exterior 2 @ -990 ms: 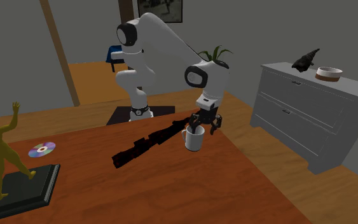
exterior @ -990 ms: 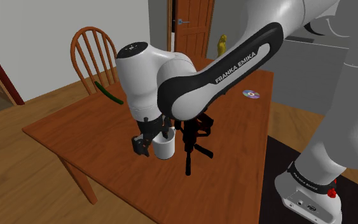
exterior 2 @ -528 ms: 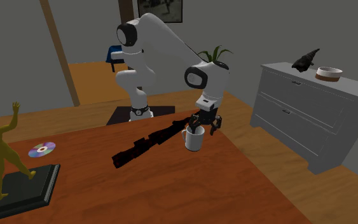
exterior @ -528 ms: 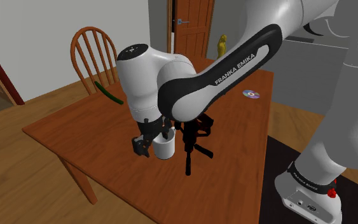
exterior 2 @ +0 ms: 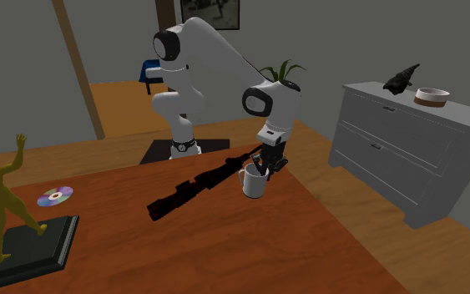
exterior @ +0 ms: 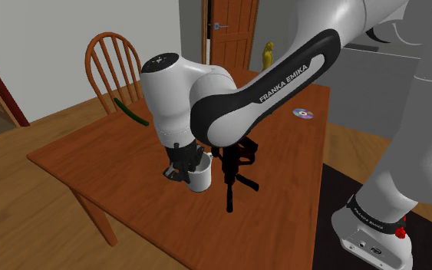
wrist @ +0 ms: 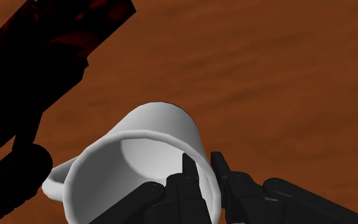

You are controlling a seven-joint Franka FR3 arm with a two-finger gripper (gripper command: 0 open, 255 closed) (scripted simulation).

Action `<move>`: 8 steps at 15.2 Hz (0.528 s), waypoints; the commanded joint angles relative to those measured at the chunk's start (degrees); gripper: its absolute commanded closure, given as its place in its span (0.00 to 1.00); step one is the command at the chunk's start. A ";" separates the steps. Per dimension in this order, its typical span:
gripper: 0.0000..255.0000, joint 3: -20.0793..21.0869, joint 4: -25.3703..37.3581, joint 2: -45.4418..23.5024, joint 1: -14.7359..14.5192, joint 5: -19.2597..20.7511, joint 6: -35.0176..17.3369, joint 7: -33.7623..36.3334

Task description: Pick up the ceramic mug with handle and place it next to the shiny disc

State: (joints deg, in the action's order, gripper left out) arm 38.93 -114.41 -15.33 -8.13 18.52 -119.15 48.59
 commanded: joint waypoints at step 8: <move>1.00 0.76 1.89 2.63 0.66 -2.31 3.69 -1.85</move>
State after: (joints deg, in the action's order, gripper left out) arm 39.54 -112.87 -13.05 -7.43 16.52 -116.07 46.82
